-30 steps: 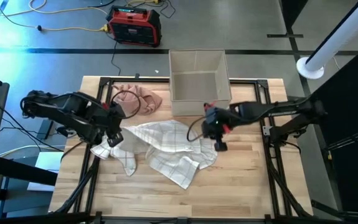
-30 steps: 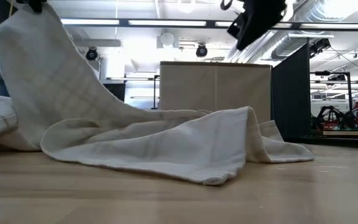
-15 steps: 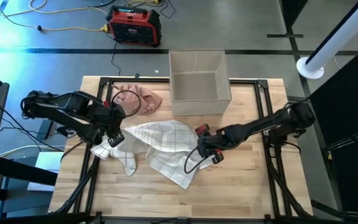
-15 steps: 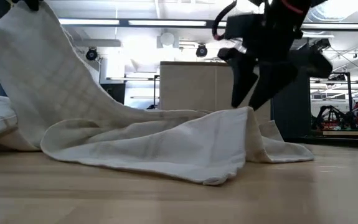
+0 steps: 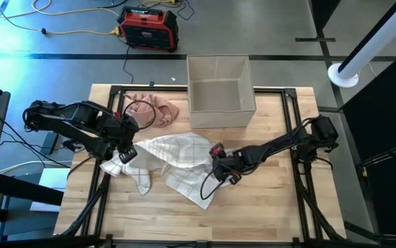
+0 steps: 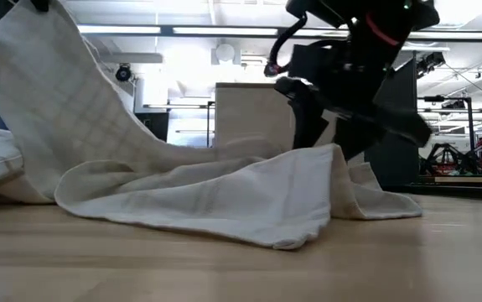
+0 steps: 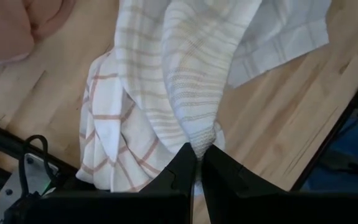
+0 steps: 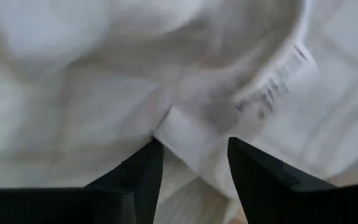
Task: Fold towel
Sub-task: Fold the white striped towel
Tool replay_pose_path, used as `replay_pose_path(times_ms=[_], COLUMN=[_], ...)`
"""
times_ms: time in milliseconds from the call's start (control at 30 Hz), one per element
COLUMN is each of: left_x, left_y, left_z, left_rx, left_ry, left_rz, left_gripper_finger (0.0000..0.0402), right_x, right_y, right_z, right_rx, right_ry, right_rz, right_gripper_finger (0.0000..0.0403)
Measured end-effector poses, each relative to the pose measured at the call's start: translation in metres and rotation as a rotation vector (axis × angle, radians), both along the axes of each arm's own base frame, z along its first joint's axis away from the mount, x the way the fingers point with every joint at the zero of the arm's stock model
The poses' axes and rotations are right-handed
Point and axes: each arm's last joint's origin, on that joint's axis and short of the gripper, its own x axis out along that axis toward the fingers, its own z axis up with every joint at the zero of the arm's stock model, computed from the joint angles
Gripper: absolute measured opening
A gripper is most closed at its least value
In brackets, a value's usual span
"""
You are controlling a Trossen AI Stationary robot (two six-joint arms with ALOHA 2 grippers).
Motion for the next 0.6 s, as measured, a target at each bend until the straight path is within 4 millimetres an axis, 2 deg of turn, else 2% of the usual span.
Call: replay_pose_path(times_ms=[200, 267, 400, 600], left_x=[0.000, 0.000, 0.000, 0.001], left_y=[0.000, 0.000, 0.000, 0.001], left_z=[0.000, 0.000, 0.000, 0.000], left_rx=[0.002, 0.004, 0.016, 0.040], left_ry=[0.000, -0.001, -0.003, -0.012], left_rz=[0.000, 0.001, 0.000, 0.000], left_gripper_finger=[0.0007, 0.0007, 0.0007, 0.0007], right_x=[0.003, 0.003, 0.004, 0.003], right_y=[-0.004, -0.003, -0.005, -0.013], right_z=[0.001, 0.001, 0.001, 0.006], right_rx=[-0.006, 0.010, 0.088, 0.262], right_ry=[-0.027, -0.037, -0.052, -0.072], right_rz=[-0.025, -0.046, -0.118, -0.325], right_gripper_finger=[0.0153, 0.0124, 0.0023, 0.0002])
